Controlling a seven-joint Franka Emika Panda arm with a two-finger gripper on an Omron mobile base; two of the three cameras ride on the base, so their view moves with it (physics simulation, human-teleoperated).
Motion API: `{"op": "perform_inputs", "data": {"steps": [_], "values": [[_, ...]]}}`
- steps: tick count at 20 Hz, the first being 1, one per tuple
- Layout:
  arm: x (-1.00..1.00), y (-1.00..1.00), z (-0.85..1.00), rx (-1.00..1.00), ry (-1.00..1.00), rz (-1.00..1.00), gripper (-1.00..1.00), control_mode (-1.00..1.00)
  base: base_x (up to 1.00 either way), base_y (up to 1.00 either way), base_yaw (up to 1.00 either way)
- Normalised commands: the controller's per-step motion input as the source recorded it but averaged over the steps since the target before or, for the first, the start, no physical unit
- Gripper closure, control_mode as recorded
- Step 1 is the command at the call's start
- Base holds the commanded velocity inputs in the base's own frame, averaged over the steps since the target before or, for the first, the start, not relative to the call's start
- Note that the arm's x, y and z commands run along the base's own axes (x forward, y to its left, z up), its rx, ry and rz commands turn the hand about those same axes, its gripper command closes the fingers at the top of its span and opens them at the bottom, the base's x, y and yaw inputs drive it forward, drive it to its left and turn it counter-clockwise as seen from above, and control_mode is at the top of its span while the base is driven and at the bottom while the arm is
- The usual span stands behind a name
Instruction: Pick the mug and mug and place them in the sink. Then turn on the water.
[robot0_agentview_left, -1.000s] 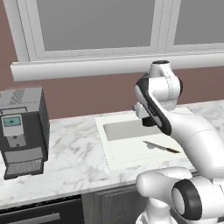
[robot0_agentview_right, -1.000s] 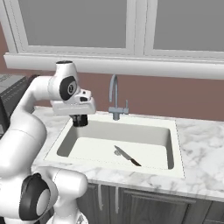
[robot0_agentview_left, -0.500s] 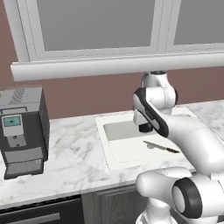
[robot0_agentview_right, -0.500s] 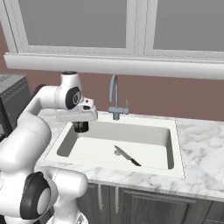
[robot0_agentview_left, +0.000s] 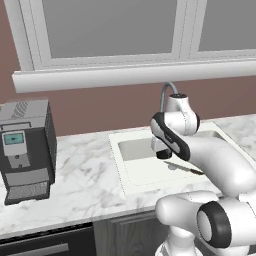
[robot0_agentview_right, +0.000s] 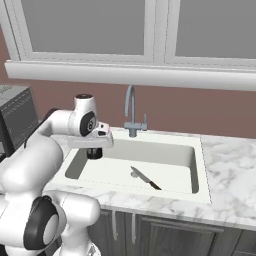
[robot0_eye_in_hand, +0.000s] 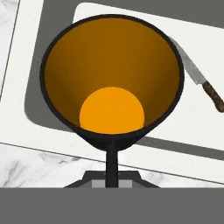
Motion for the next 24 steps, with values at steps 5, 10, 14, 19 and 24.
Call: {"op": "perform_inputs", "data": {"steps": [5, 10, 14, 19, 24], "values": [[0.16, 0.05, -0.44, 0.02, 0.0, 0.01, 1.0, -1.0, 0.0, 0.0, 0.0], [0.18, 0.17, -0.49, 0.0, 0.0, 0.0, 1.0, -1.0, 0.0, 0.0, 0.0], [0.05, 0.2, -0.4, 0.0, 0.0, 0.0, 1.0, -1.0, 0.0, 0.0, 0.0], [0.05, 0.04, -0.36, 0.0, 0.0, 0.0, 1.0, -1.0, 0.0, 0.0, 0.0], [0.02, 0.0, -0.34, 0.0, 0.0, 0.04, 1.0, -1.0, 0.0, 0.0, 0.0]]}}
